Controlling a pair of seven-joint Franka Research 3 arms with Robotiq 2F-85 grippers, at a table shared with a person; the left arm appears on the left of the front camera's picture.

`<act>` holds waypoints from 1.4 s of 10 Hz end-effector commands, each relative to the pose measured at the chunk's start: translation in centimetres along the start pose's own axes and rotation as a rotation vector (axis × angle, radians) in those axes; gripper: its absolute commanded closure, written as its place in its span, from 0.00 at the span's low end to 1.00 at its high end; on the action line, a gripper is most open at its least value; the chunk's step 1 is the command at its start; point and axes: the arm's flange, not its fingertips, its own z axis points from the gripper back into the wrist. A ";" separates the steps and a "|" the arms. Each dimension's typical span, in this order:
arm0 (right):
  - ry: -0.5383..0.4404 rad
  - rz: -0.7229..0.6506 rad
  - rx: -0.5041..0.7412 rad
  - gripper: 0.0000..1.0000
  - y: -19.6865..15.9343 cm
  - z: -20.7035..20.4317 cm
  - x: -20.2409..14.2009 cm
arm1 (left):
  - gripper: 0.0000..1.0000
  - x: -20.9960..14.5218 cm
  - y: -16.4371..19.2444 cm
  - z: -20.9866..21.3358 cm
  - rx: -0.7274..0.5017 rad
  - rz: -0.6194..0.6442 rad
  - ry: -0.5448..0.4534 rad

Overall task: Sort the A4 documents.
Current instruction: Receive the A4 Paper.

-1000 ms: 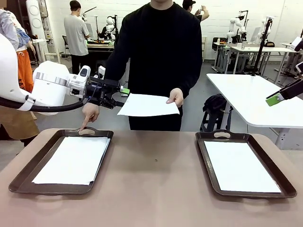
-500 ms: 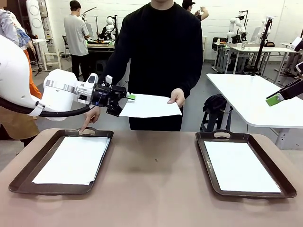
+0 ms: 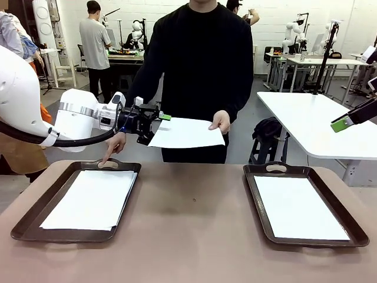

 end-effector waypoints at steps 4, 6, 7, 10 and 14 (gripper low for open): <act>-0.003 0.003 0.005 0.00 0.0 -0.1 0.0 | 0.00 0.4 0.7 -1.5 -0.105 0.087 0.035; -0.003 0.003 0.005 0.00 0.0 -0.1 0.0 | 0.18 0.2 0.7 -1.3 -0.078 0.053 -0.001; -0.003 0.003 0.005 0.00 0.0 -0.1 0.0 | 0.36 0.4 0.5 -1.3 -0.073 0.046 -0.011; -0.003 0.003 0.005 0.00 0.0 -0.1 0.0 | 0.55 0.3 0.5 -1.3 -0.062 0.045 -0.013; -0.003 0.003 0.005 0.00 0.0 -0.1 0.0 | 0.92 0.2 0.5 -1.4 -0.077 0.047 -0.008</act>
